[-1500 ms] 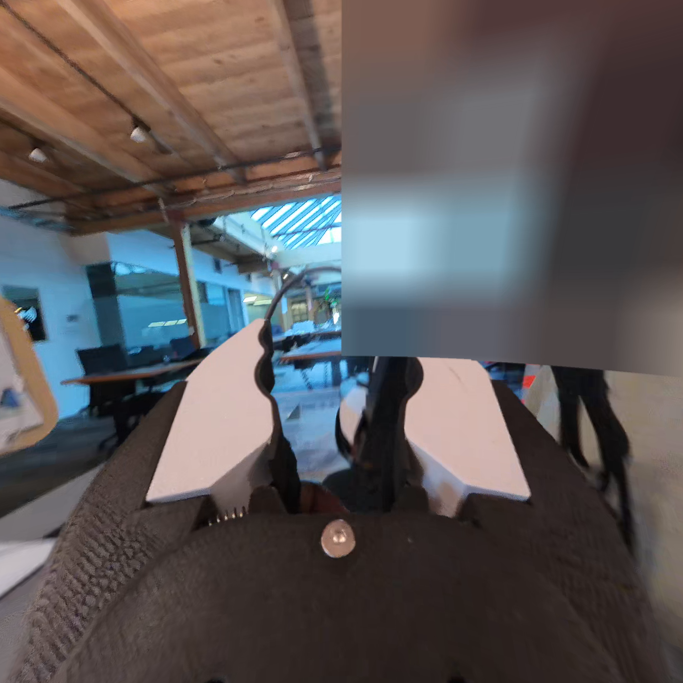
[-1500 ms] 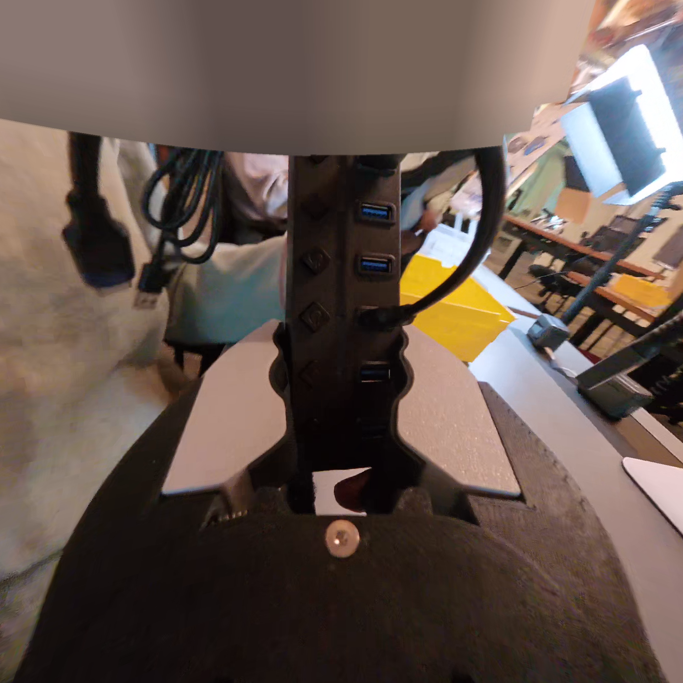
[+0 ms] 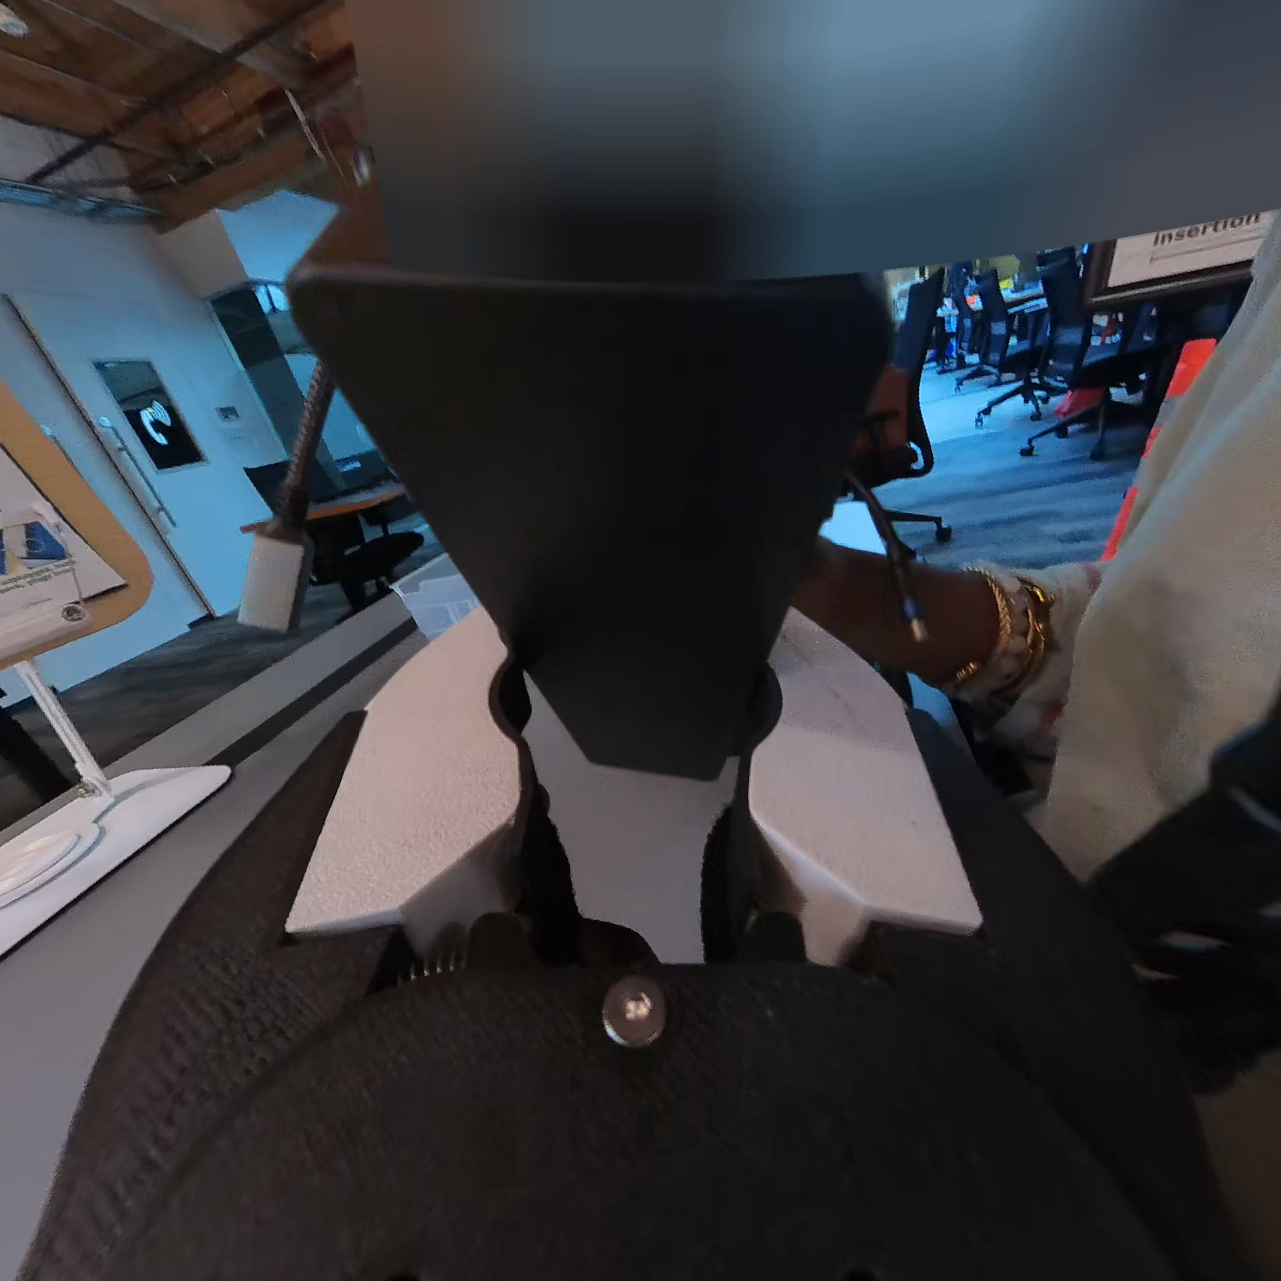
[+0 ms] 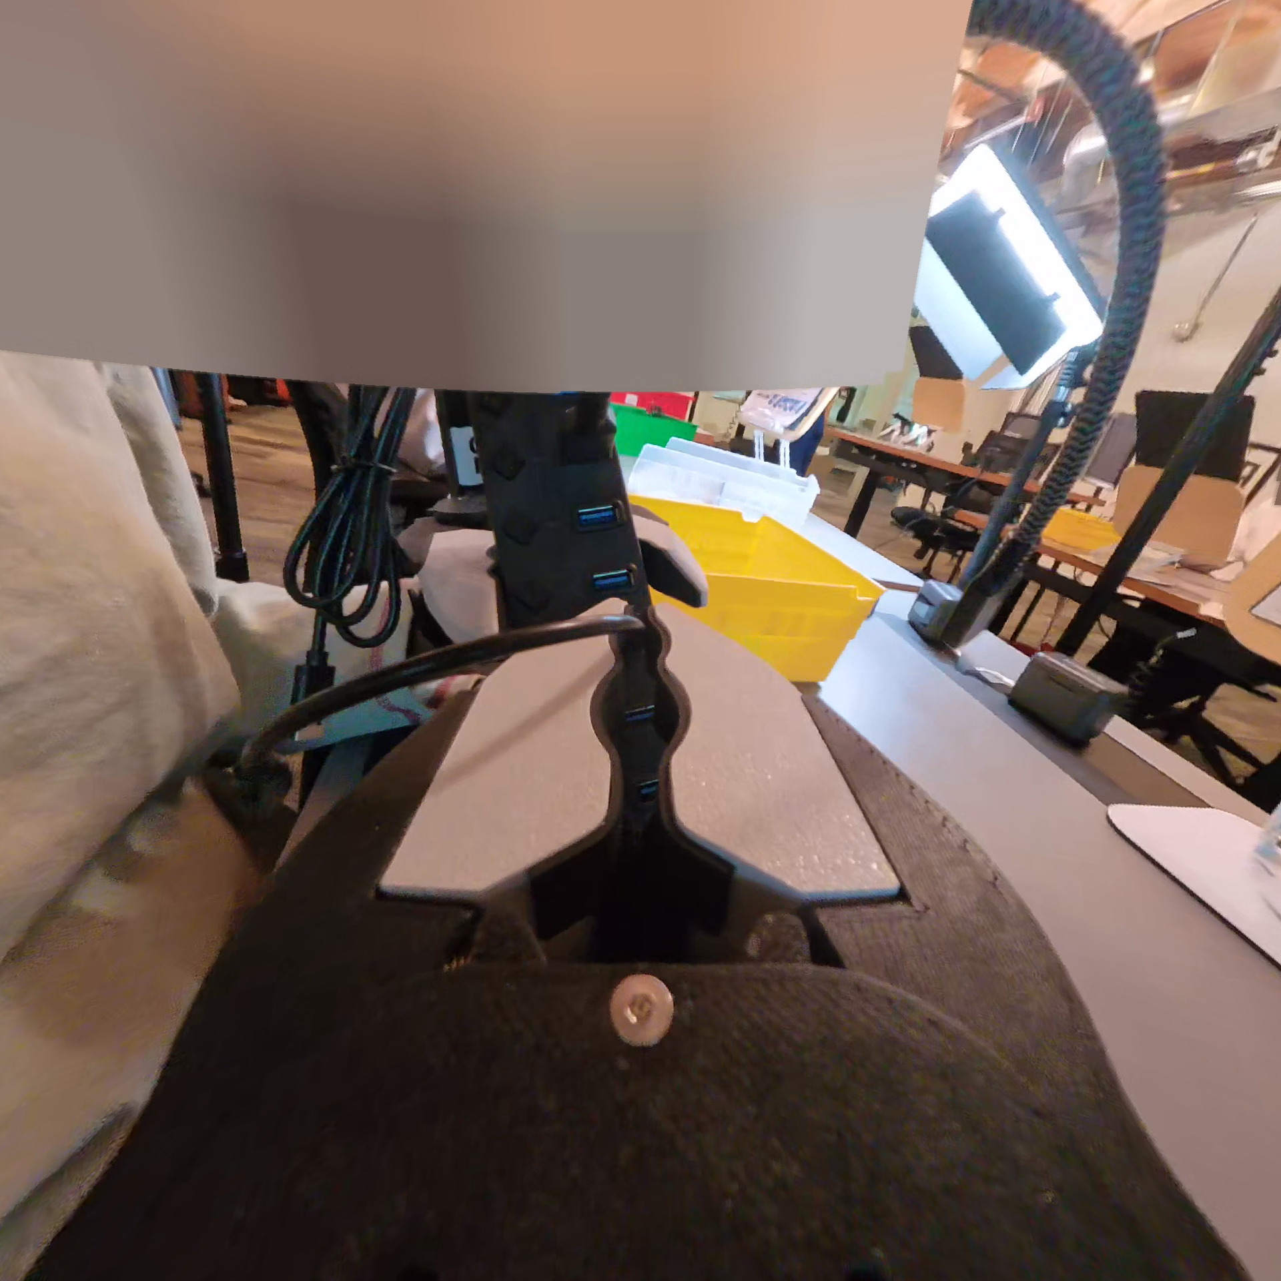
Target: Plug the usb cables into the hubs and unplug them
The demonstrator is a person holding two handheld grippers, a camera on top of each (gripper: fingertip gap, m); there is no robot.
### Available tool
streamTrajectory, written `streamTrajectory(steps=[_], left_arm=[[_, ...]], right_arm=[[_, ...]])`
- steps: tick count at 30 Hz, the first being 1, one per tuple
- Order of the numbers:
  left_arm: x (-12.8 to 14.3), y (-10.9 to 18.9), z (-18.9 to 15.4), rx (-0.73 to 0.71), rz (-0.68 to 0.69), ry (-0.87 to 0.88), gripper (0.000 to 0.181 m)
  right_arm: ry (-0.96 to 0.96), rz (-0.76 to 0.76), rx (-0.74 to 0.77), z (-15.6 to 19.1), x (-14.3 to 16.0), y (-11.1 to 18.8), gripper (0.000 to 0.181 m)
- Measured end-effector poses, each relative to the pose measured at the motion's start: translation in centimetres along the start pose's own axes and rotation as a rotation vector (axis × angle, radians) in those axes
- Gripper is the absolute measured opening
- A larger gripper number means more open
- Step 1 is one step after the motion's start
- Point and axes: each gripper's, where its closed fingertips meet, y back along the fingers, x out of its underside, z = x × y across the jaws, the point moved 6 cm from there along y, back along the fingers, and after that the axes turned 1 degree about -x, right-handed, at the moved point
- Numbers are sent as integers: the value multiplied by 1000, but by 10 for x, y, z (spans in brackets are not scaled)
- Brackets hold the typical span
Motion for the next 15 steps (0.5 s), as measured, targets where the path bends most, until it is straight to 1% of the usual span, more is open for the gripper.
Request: streamTrajectory(steps=[2,5,7,10,12,15], left_arm=[[4,-3,2,-25,46,-6,61],[7,-2,5,-50,48,2,61],[8,-1,3,-18,66,7,61],[13,-3,-2,44,147,-1,60],[17,-3,0,16,170,-8,60],[19,-1,6,-46,196,-19,60]], right_arm=[[-11,23,16,-5,-1,1,2],[-15,37,37,-5,2,0,2],[16,56,6,-2,1,2,3],[-16,65,-53,-4,-2,6,2],[-23,82,-27,-6,-1,4,2],[18,90,20,-5,0,2,3]])
